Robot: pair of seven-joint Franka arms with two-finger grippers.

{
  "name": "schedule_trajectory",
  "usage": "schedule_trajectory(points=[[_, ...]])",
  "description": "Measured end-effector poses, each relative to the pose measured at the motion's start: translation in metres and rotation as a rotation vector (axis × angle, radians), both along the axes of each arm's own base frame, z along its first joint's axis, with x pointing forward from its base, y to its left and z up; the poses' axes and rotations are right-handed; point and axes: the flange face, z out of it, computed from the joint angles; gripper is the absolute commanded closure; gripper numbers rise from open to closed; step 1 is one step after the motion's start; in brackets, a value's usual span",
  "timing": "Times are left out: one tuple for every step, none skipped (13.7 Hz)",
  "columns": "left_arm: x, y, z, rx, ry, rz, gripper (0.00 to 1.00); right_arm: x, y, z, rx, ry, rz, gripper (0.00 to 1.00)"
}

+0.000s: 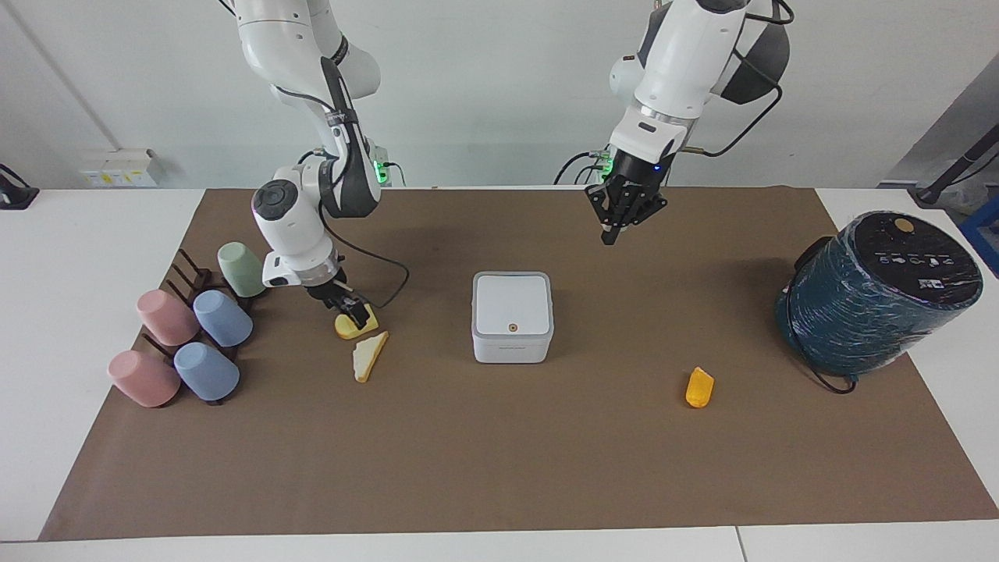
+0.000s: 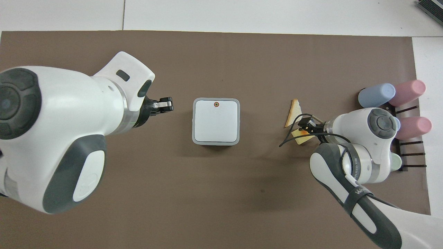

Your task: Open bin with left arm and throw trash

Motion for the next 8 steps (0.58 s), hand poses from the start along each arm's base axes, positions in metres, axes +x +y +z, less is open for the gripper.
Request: schedule_trajectory(points=[[-0.003, -0.015, -0.008, -0.012, 0.008, -0.003, 1.0, -0.001, 0.001, -0.001, 0.0, -0.003, 0.001, 0.58], [-0.003, -0.027, -0.016, -0.031, 0.011, 0.002, 1.0, -0.002, 0.001, -0.002, -0.001, -0.006, 0.001, 0.79], [-0.002, -0.04, -0.026, -0.055, 0.01, 0.012, 1.0, -0.002, 0.001, -0.003, -0.001, -0.008, 0.001, 1.0], [0.001, -0.053, -0.038, -0.074, 0.008, 0.022, 1.0, -0.002, 0.002, -0.002, 0.0, -0.009, 0.002, 1.0], [0.004, -0.064, -0.051, -0.087, 0.006, 0.031, 1.0, -0.002, 0.002, -0.001, 0.0, -0.012, 0.004, 1.0], [0.008, -0.074, -0.066, -0.1, 0.003, 0.038, 1.0, -0.002, 0.004, 0.001, 0.001, -0.015, 0.006, 1.0], [0.014, -0.08, -0.078, -0.111, -0.003, 0.044, 1.0, -0.002, 0.006, 0.002, 0.002, -0.019, 0.009, 1.0], [0.018, -0.083, -0.088, -0.12, -0.009, 0.05, 1.0, -0.002, 0.006, 0.004, 0.002, -0.021, 0.01, 1.0]])
